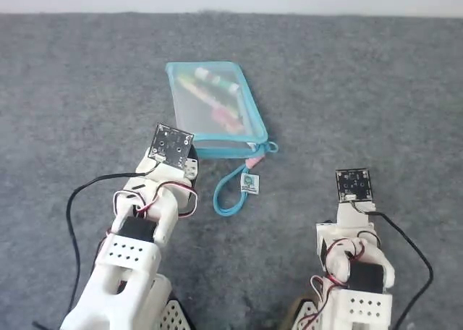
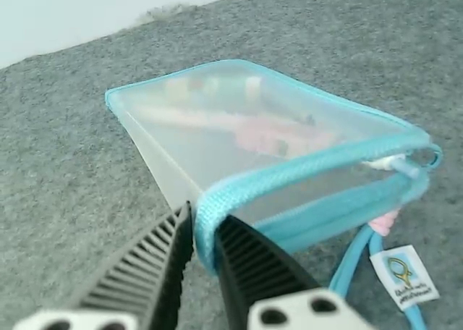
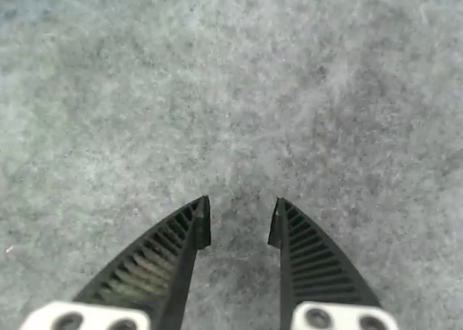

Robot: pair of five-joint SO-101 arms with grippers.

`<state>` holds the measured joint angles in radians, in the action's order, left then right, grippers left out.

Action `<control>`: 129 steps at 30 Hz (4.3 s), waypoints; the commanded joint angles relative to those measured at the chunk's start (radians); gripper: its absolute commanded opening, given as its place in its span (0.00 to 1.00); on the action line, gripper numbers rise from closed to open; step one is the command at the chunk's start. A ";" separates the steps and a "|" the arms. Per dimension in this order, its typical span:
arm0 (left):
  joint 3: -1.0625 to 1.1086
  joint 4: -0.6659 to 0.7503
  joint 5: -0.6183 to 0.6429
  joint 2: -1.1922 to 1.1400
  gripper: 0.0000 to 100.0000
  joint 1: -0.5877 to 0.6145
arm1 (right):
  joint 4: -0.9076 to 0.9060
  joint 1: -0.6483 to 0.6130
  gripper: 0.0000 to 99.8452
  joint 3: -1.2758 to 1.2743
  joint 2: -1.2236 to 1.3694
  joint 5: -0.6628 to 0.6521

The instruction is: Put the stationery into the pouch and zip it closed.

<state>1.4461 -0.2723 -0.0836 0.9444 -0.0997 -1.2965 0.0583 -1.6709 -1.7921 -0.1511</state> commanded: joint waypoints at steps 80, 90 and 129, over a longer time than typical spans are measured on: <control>-0.039 0.038 0.017 0.008 0.01 0.048 | 0.180 -0.008 0.13 -0.012 -0.022 -0.015; -0.039 0.038 0.018 0.009 0.01 0.046 | 0.162 0.007 0.13 0.256 -0.015 -0.203; -0.042 0.038 0.018 0.014 0.01 0.046 | 0.463 -0.598 0.14 1.369 1.911 0.423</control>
<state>1.4461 -0.2723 -0.0775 0.9444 -0.0430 -0.8884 -0.5309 -0.3652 0.1151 0.2585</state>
